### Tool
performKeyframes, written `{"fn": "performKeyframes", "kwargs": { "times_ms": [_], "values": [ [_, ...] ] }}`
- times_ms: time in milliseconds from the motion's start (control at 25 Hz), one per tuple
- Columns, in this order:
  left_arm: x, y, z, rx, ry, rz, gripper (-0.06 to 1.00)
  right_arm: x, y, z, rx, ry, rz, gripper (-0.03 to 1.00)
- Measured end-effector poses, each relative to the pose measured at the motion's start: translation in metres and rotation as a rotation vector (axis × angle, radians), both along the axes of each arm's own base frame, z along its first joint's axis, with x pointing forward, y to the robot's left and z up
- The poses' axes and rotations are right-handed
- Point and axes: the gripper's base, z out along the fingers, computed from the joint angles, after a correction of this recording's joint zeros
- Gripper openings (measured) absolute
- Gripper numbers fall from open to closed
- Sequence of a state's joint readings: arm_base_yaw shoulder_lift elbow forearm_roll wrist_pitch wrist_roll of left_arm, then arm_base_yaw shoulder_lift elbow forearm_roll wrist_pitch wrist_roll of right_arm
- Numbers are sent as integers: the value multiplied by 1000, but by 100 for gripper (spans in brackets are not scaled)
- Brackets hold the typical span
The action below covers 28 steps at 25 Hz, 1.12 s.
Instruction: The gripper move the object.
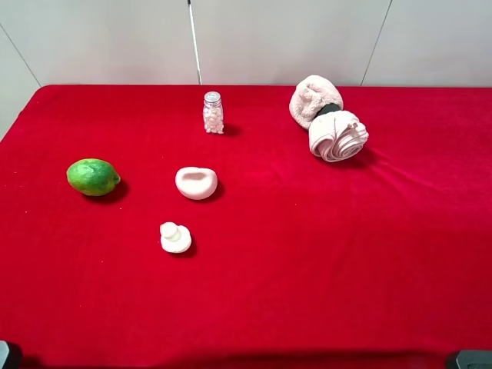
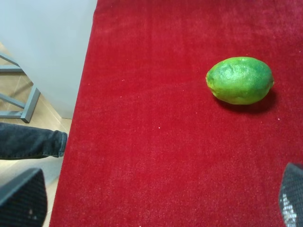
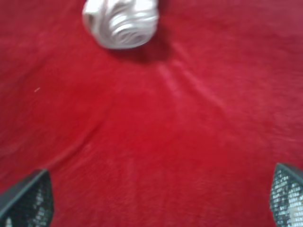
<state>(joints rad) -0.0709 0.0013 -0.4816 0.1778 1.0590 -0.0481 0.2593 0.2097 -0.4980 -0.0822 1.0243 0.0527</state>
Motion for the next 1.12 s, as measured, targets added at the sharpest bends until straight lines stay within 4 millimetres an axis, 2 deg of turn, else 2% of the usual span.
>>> {"fn": "performKeyframes", "kwargs": {
  "times_ms": [480, 1120],
  "values": [
    [0, 0, 0, 0, 0, 0, 97, -33, -8, 2, 15, -213, -196, 69],
    [0, 0, 0, 0, 0, 0, 97, -34, -8, 2, 9, -217, -212, 69]
  ]
}}
